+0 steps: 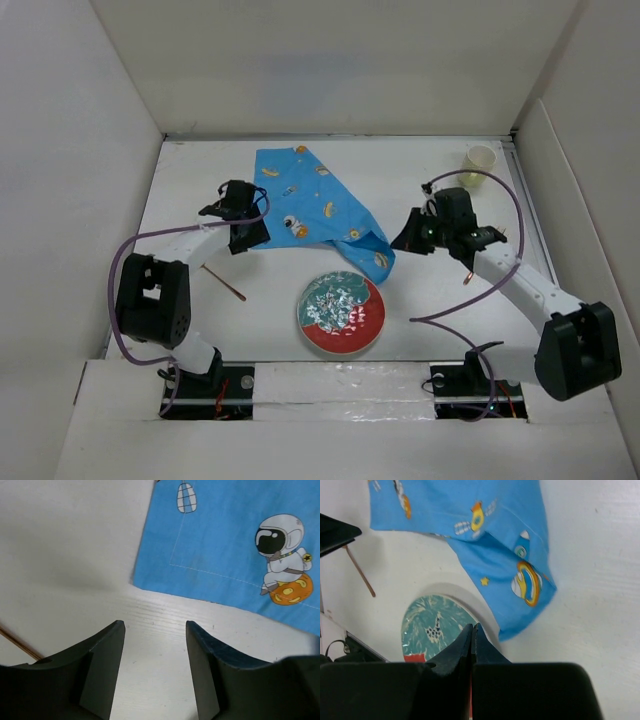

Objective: Set the dinner table for one person

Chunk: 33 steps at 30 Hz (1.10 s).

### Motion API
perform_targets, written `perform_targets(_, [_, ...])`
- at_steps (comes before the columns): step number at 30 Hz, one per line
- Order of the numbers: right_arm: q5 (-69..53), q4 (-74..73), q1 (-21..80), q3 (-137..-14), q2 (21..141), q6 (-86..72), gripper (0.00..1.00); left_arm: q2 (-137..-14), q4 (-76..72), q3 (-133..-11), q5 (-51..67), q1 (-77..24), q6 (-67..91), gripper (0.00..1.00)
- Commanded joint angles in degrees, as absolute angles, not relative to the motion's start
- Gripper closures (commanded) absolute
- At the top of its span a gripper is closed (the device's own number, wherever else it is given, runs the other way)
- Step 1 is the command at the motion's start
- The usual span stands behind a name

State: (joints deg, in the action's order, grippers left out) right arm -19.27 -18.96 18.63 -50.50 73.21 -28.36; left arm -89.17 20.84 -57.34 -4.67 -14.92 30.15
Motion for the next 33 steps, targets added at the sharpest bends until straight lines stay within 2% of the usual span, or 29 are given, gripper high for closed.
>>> perform_targets(1, [-19.77, -17.66, 17.14, -46.86, 69.71, -29.0, 1.0, -89.02, 18.73, -56.25, -6.41, -14.68, 32.6, 0.5])
perform_targets(6, [-20.21, -17.58, 16.0, -42.99, 67.42, -29.7, 1.0, -93.77, 16.79, -56.25, -10.45, -13.45, 37.35, 0.56])
perform_targets(12, [-20.22, -16.79, 14.77, -38.59, 64.25, -30.5, 1.0, -96.15, 14.51, -56.16, -9.84, -13.45, 38.85, 0.63])
perform_targets(17, [-20.65, -17.58, 12.74, -37.79, 62.84, -29.53, 1.0, -97.99, 14.24, -56.16, -10.99, -13.45, 39.38, 0.64])
perform_targets(18, [-20.57, -17.58, 12.74, -37.62, 62.58, -29.53, 1.0, -98.69, 14.15, -56.25, -11.33, -13.45, 39.55, 0.71])
perform_targets(21, [-20.48, -17.4, 11.69, -37.18, 62.67, -29.79, 1.0, -99.66, 13.97, -56.51, -10.72, -13.45, 39.46, 0.83])
perform_targets(24, [-19.87, -17.67, 10.38, -36.65, 62.32, -29.97, 0.99, -100.11, 14.06, -56.51, -10.63, -13.45, 39.2, 0.84])
perform_targets(26, [-19.78, -17.4, 9.76, -35.77, 61.88, -29.97, 0.82, -100.11, 14.06, -56.51, -10.89, -13.45, 38.68, 0.88])
perform_targets(27, [-19.78, -17.49, 9.76, -35.42, 62.14, -30.06, 0.69, -100.19, 14.32, -56.95, -11.51, -13.45, 38.67, 0.95])
perform_targets(28, [-19.78, -17.49, 9.76, -35.25, 62.66, -30.15, 0.63, -100.11, 14.41, -57.21, -11.51, -13.45, 38.5, 0.99])
perform_targets(31, [-20.83, -17.05, 9.76, -34.72, 64.68, -29.97, 0.51, -99.32, 14.85, -58.62, -11.78, -13.45, 37.44, 1.0])
perform_targets(33, [-22.23, -16.53, 9.76, -34.28, 67.4, -29.18, 0.49, -97.83, 15.47, -60.9, -11.69, -13.45, 36.22, 1.0])
